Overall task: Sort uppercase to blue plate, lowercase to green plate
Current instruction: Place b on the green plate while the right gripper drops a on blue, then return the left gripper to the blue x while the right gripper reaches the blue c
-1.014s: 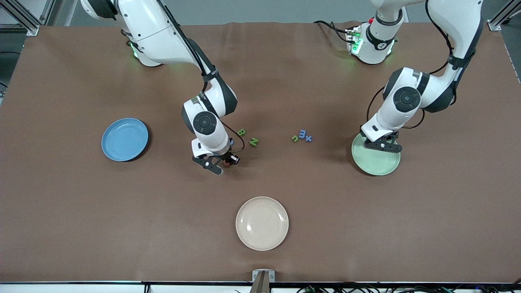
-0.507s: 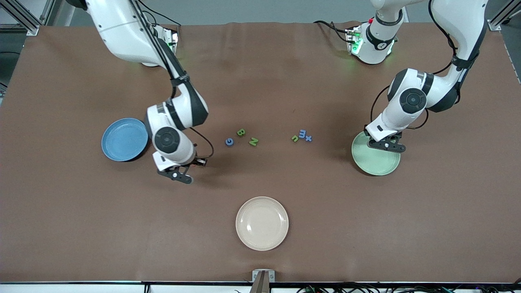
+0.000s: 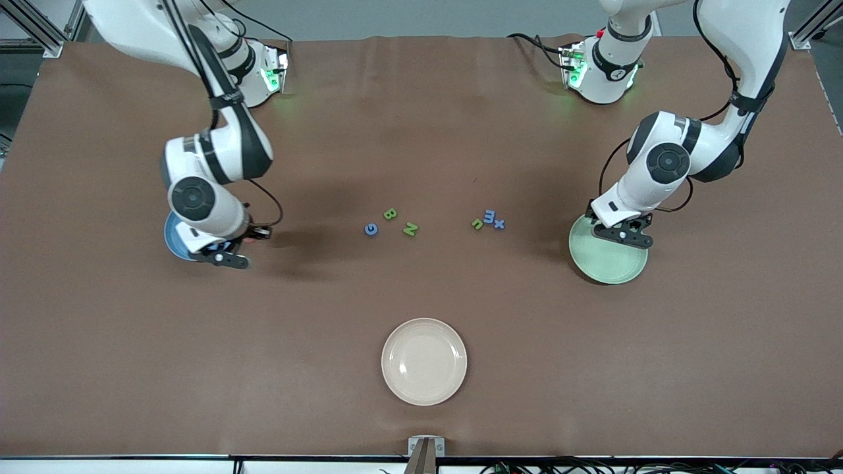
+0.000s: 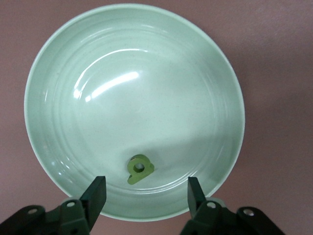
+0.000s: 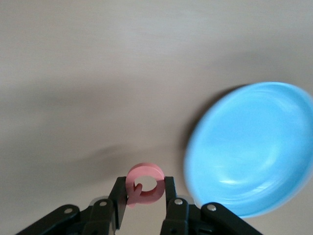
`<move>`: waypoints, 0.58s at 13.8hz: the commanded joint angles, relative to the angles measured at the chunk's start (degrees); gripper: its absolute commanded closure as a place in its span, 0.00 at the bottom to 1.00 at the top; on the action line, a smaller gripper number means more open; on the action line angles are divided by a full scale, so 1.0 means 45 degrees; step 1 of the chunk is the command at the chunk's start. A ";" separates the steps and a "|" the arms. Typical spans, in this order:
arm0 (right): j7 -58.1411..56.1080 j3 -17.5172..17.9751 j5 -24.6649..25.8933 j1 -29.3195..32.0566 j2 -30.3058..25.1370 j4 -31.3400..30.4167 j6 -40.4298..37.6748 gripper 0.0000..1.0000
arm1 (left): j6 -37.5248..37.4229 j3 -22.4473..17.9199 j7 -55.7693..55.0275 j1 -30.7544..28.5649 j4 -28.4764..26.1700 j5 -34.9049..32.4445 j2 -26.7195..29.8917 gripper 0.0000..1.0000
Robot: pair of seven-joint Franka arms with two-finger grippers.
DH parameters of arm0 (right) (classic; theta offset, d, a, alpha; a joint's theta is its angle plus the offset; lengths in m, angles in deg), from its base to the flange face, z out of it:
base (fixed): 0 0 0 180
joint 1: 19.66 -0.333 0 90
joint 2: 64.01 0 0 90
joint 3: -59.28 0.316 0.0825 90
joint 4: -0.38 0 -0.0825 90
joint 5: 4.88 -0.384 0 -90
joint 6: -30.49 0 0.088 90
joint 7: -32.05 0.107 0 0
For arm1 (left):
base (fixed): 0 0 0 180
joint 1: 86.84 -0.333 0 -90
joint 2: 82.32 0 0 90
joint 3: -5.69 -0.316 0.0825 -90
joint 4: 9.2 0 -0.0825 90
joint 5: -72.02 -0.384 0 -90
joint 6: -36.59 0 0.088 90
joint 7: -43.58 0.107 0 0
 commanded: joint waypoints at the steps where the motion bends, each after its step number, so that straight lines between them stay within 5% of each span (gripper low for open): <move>1: -0.0615 0.0233 0.0829 0.1335 -0.0666 -0.0949 -0.0228 0.97 | 0.0043 0.0970 -0.0602 -0.0049 0.0180 -0.0139 0.0190 0.20; 4: -0.1046 0.0233 0.0986 0.2099 -0.0666 -0.1068 -0.0229 0.91 | 0.0004 0.2143 -0.3507 0.0106 0.0668 -0.0139 -0.0024 0.20; 5: -0.1047 0.0233 0.0986 0.2121 -0.0666 -0.1068 -0.0267 0.63 | 0.0004 0.2418 -0.4329 0.0204 0.0960 -0.0139 -0.0335 0.20; 6: -0.1047 0.0252 0.0986 0.2121 -0.0666 -0.1068 -0.0268 0.01 | 0.0004 0.2556 -0.5091 0.0495 0.1292 -0.0119 -0.0608 0.20; 8: -0.1047 0.0252 0.0986 0.2121 -0.0686 -0.1048 -0.0307 0.00 | 0.0004 0.2557 -0.6789 0.1139 0.1897 -0.0119 -0.1310 0.20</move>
